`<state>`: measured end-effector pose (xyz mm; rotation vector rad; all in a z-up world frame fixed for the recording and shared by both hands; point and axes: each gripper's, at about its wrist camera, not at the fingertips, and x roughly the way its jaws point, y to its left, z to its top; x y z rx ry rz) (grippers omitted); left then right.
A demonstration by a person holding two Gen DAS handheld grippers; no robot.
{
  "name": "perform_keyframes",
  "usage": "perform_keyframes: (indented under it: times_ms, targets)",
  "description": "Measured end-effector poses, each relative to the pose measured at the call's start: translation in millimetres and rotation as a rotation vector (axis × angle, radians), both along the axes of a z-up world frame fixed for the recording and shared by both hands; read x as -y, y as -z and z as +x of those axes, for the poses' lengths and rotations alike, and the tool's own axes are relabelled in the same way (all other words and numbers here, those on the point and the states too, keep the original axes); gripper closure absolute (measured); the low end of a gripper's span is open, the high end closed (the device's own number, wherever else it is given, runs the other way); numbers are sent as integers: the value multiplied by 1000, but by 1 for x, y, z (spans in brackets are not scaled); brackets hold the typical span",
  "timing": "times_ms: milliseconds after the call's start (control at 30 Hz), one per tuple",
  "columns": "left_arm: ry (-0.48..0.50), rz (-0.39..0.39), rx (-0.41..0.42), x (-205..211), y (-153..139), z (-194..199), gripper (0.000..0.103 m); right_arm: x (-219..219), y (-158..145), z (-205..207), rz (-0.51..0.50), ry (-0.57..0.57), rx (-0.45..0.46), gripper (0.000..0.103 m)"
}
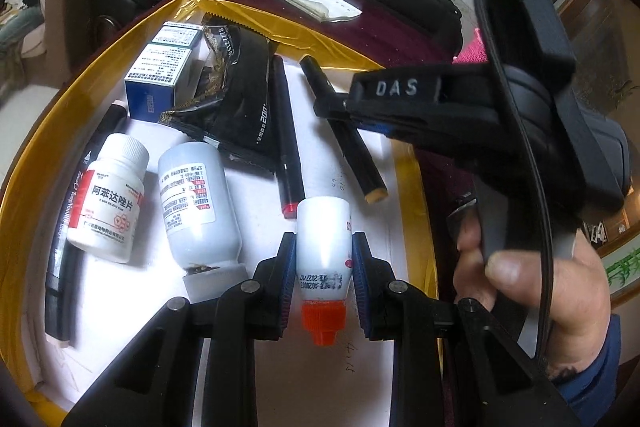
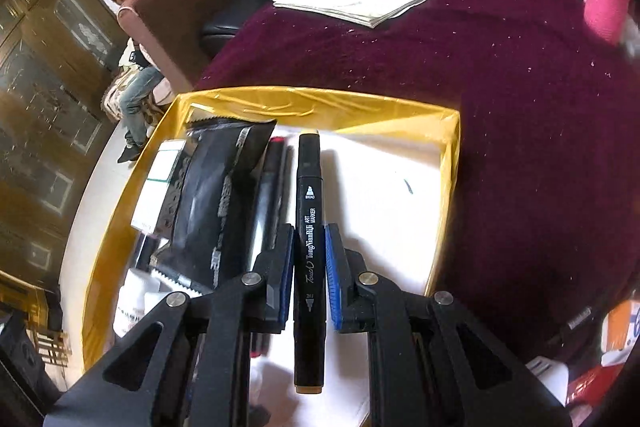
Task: Organize objects
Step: 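Carry bottle and marker over the tray and open both tools to drop them, then grasp white-and-blue toothpaste box with right tool while left tool grasps small white dropper bottle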
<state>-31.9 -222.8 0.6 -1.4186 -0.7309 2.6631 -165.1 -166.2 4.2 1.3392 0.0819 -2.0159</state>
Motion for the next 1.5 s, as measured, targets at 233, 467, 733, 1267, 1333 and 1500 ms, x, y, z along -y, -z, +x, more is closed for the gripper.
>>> perform_keyframes:
  times_ms: [233, 467, 733, 1267, 1333, 1500]
  targets:
    - [-14, 17, 1, 2, 1, 3, 80, 14, -2, 4, 61, -27, -63, 91]
    - [-14, 24, 12, 7, -1, 7, 80, 23, 2, 10, 53, -65, -26, 90]
    - [0, 6, -3, 1, -11, 18, 79, -6, -6, 12, -95, -54, 75, 90]
    - [80, -50, -57, -47, -42, 13, 78, -189, -38, -53, 7, 187, -76, 88]
    - [110, -56, -54, -60, -42, 14, 78, -218, -26, -65, 90, 245, -74, 88]
    - [170, -73, -49, -83, -43, 19, 78, -256, -10, -37, 6, 185, 61, 85]
